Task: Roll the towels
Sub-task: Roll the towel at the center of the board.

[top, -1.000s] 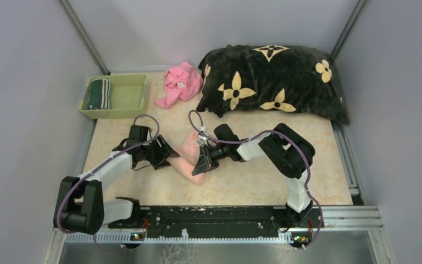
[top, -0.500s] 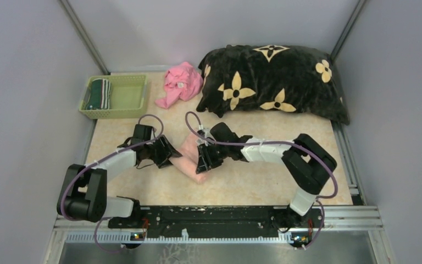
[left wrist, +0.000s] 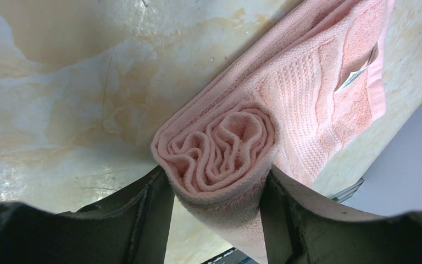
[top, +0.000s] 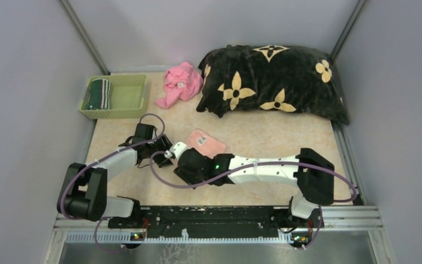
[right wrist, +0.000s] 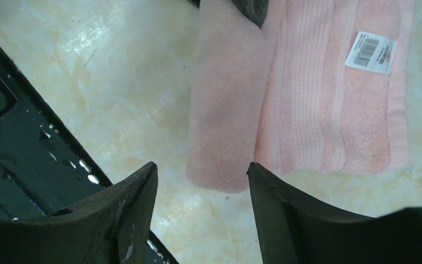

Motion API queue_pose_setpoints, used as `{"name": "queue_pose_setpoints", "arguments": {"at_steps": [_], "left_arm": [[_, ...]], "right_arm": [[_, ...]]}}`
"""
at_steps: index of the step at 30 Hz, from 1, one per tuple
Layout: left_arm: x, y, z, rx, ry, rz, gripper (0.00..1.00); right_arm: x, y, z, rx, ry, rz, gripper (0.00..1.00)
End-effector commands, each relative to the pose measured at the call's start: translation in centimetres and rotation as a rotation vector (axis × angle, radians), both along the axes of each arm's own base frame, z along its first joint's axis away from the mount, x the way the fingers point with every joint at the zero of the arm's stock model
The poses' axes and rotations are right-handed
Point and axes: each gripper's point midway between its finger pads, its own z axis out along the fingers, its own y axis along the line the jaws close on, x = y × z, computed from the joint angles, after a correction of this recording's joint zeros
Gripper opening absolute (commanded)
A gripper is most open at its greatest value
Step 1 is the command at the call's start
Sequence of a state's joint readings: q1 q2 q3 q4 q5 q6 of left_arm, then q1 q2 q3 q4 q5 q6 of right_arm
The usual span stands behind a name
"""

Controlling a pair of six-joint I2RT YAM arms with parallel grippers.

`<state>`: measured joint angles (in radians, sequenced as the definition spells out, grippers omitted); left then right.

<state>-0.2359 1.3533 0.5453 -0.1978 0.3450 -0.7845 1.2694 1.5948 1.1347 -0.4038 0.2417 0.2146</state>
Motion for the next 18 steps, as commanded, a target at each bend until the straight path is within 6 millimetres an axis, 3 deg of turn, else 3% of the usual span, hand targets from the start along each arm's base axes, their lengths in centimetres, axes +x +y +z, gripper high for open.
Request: {"name": "queue_pose_setpoints", "arguments": {"at_steps": [1,7,14,18], "left_arm": [[-2.8,2.3,-3.6,0.155,0.121,0.001,0.61],[-2.8,2.3,-3.6,0.159,0.123,0.001,0.62],[-2.6,2.1,-3.5,0.150,0.112,-0.010,0.66],[-2.2,2.0,-3.3,0.150,0.104,-0.017,0.68]], "right_arm": [[1.6,0.9,-0.1,-0.149,-0.213,-0.027,0.62],[0.7,1.4,-4.3,-0.267,-0.218,0.005,0.62],[0.7,-1.7,-11.5,-0.467,-0.200,-0.007,0.58],[0.5,-3.1,-13.3,-0.497,-0.154,-0.013,0.50]]}}
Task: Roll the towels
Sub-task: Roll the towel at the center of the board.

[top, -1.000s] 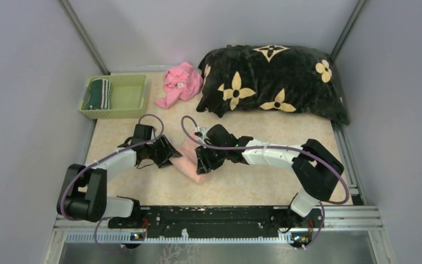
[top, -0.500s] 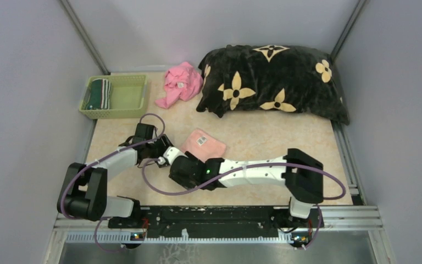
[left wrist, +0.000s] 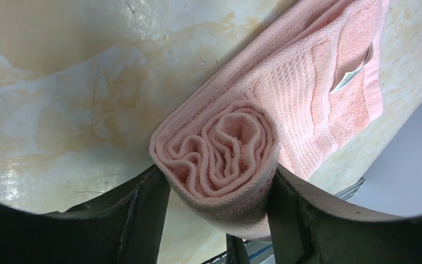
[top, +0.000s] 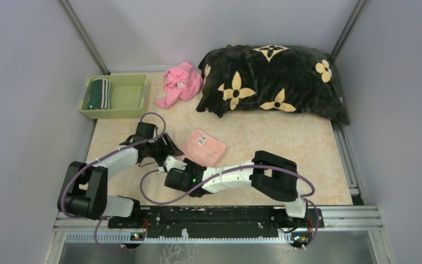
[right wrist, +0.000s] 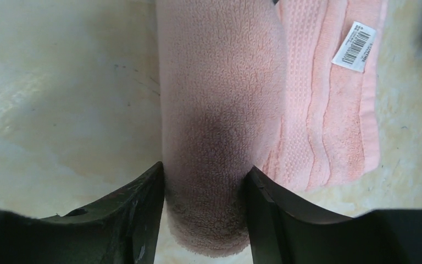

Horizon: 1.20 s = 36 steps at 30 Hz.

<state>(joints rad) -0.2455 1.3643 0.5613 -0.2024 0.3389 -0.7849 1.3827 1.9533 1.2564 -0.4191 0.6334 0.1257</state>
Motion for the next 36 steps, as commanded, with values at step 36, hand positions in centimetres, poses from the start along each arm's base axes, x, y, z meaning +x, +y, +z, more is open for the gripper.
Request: {"name": "queue_pose_setpoints", "arguments": {"at_steps": [36], "left_arm": [[-2.7,3.1,-1.2,0.153,0.056,0.057,0.82]], "right_arm": [[-4.4,0.8,-4.0,0.595,1.261,-0.039,0.09]]}}
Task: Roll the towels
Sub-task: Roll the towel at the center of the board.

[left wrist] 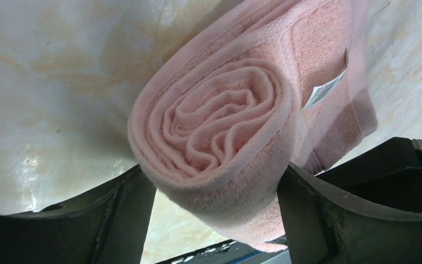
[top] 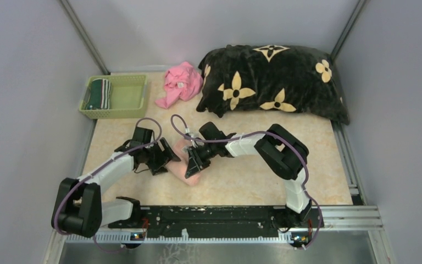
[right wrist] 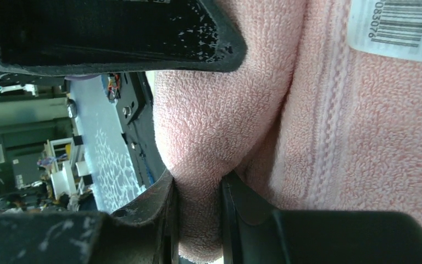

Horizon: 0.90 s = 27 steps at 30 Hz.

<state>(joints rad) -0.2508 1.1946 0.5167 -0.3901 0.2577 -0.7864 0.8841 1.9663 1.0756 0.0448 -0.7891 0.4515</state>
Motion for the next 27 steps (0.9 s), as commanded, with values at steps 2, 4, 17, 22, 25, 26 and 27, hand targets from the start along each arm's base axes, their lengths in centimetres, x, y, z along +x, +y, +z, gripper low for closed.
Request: {"name": "queue_pose_setpoints", "arguments": {"at_steps": [2,4,17,22,25,26,27], "left_arm": [[0.0,1.5,-2.6,0.097,0.044,0.028,0.81],[-0.7,2.1,-3.4,0.120,0.066,0.045,0.81],[-1.8,3.3,-4.8,0.181,0.117,0.067,0.49],[-1.9,3.2,-4.9,0.175,0.124,0.067,0.49],[-2.0,3.3,-5.0,0.180,0.127,0.069,0.49],[-2.0,3.3,-5.0,0.181,0.128,0.070,0.49],[-2.0,3.3,-5.0,0.180,0.128,0.071,0.49]], "right_arm": [[-2.7,-2.4,-4.9,-0.170,0.111,0.029,0.09],[-2.5,-2.5,-5.0,-0.186,0.104,0.028,0.10],[1.9,-4.7,2.2,-0.328,-0.450,-0.108,0.50],[3.0,-5.0,5.7,-0.423,-0.765,-0.184,0.59],[2.4,-4.1,7.4,-0.426,-0.903,-0.186,0.61],[1.8,-3.6,7.9,-0.420,-0.951,-0.173,0.62],[1.4,-3.1,8.2,-0.416,-0.999,-0.162,0.62]]}}
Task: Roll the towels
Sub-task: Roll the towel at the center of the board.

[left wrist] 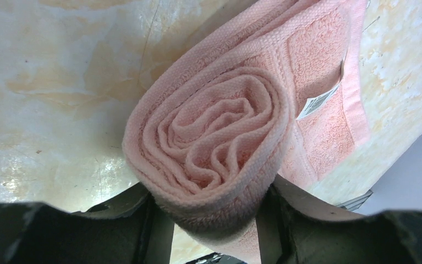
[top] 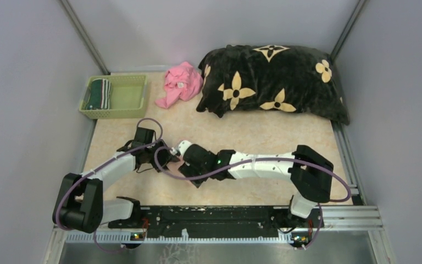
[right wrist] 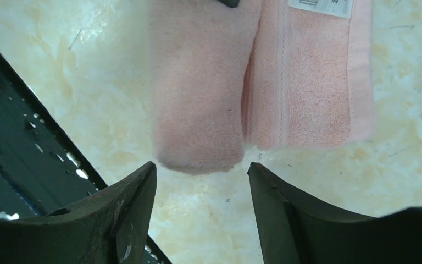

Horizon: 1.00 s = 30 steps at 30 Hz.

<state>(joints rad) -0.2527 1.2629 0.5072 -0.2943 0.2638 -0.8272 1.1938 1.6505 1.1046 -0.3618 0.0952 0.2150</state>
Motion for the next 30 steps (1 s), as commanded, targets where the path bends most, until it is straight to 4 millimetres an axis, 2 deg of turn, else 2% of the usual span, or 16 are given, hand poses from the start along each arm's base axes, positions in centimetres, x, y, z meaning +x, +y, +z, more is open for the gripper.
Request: {"name": "queue_pose_setpoints", "arguments": {"at_steps": [1,3,9,16,20,24,30], "left_arm": [[-3.1,3.8,-4.2,0.203,0.134,0.040,0.49],[-3.1,3.8,-4.2,0.201,0.136,0.040,0.49],[-3.1,3.7,-4.3,0.196,0.138,0.038,0.50],[-3.0,3.9,-4.4,0.212,0.142,0.037,0.53],[-2.6,4.0,-4.5,0.206,0.147,0.043,0.55],[-1.8,4.0,-4.3,0.181,0.143,0.049,0.58],[-0.1,4.1,-3.4,0.122,0.119,0.063,0.65]], "right_arm": [[1.3,1.2,4.6,-0.035,-0.325,-0.003,0.63],[0.7,2.1,5.2,-0.050,-0.388,0.027,0.64],[0.1,3.9,2.1,-0.150,-0.453,0.091,0.65],[-0.4,3.4,-2.8,-0.288,-0.435,0.143,0.63],[-0.7,2.4,-5.8,-0.352,-0.414,0.179,0.59],[-1.1,1.8,-8.5,-0.375,-0.317,0.214,0.50],[-2.5,1.5,-9.1,-0.260,-0.065,0.250,0.28]]}}
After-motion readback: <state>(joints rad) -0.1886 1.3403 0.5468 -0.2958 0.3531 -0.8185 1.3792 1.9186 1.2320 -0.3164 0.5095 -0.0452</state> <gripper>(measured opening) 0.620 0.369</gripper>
